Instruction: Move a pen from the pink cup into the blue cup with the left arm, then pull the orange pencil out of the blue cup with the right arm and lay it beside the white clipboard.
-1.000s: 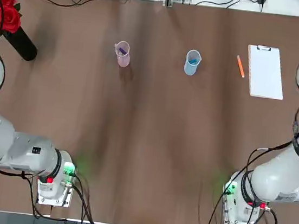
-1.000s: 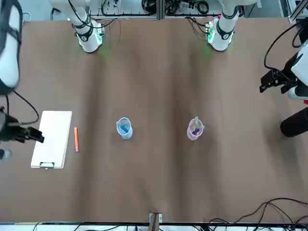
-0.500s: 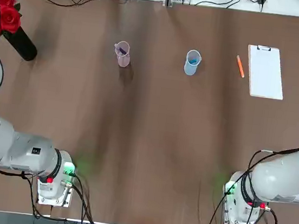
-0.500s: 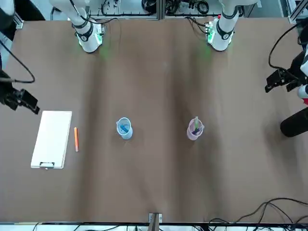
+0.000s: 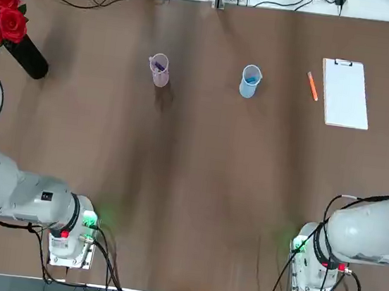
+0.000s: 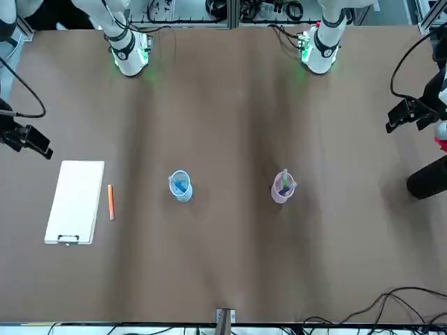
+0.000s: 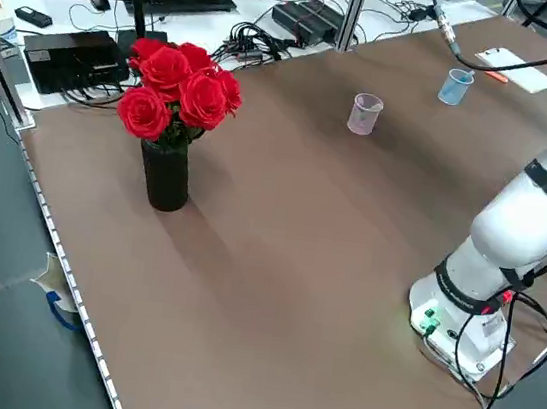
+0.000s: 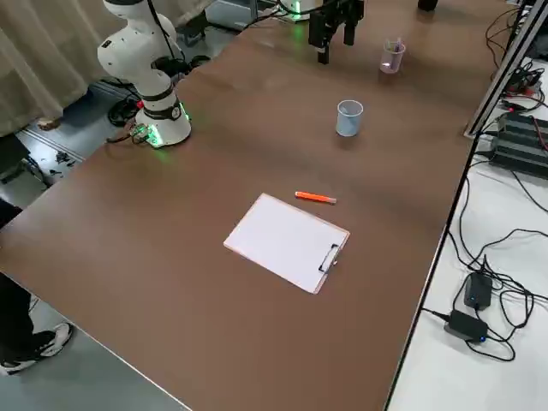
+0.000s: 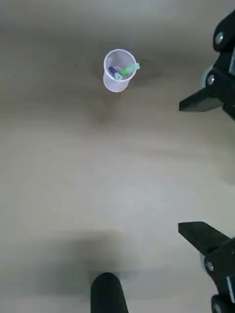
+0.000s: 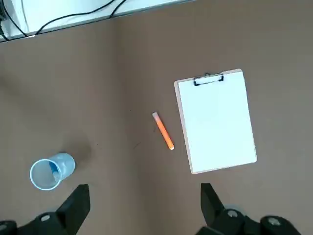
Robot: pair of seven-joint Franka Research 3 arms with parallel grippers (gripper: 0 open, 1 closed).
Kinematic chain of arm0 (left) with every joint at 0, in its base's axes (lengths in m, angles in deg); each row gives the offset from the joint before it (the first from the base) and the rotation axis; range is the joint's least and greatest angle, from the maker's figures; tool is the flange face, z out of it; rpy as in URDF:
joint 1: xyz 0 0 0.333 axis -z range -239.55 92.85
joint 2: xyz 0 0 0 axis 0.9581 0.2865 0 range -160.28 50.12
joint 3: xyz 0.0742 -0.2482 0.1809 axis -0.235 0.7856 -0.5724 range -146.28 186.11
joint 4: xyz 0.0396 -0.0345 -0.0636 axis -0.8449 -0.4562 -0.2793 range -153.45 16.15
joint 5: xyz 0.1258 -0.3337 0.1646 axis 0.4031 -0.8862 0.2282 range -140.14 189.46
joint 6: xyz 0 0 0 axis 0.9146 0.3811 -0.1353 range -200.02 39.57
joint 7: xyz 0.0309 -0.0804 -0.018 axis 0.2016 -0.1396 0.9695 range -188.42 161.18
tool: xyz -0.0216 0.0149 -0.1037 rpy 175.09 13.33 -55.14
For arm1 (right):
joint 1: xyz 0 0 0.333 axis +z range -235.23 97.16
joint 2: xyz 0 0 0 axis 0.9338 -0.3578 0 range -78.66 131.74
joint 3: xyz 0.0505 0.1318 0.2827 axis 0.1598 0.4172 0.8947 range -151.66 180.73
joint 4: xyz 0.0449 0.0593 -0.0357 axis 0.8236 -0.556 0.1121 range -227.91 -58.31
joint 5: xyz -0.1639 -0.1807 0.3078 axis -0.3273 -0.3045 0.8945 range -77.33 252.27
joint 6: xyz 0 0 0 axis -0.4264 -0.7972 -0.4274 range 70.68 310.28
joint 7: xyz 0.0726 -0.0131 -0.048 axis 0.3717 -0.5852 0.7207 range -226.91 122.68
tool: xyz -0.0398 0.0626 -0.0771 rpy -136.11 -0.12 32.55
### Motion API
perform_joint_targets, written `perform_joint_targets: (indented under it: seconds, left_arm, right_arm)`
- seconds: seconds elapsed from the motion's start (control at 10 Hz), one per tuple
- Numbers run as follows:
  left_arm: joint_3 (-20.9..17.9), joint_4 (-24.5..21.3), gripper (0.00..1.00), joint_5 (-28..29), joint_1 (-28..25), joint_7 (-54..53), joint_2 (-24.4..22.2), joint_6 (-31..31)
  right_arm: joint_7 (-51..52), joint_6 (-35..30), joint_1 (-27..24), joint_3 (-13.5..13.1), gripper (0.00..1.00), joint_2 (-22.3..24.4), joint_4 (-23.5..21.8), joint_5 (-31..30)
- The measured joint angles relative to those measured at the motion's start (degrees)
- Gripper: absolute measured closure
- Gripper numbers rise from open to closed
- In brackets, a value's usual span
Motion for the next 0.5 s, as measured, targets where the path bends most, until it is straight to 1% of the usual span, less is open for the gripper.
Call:
perform_joint_targets:
  seconds: [0.5]
  left_arm:
    - [0.0, 0.0, 0.01, 0.0, 0.0, 0.0, 0.0, 0.0]
  right_arm:
    - [0.0, 0.2, 0.0, 0.4, 0.0, 0.0, -0.2, 0.0]
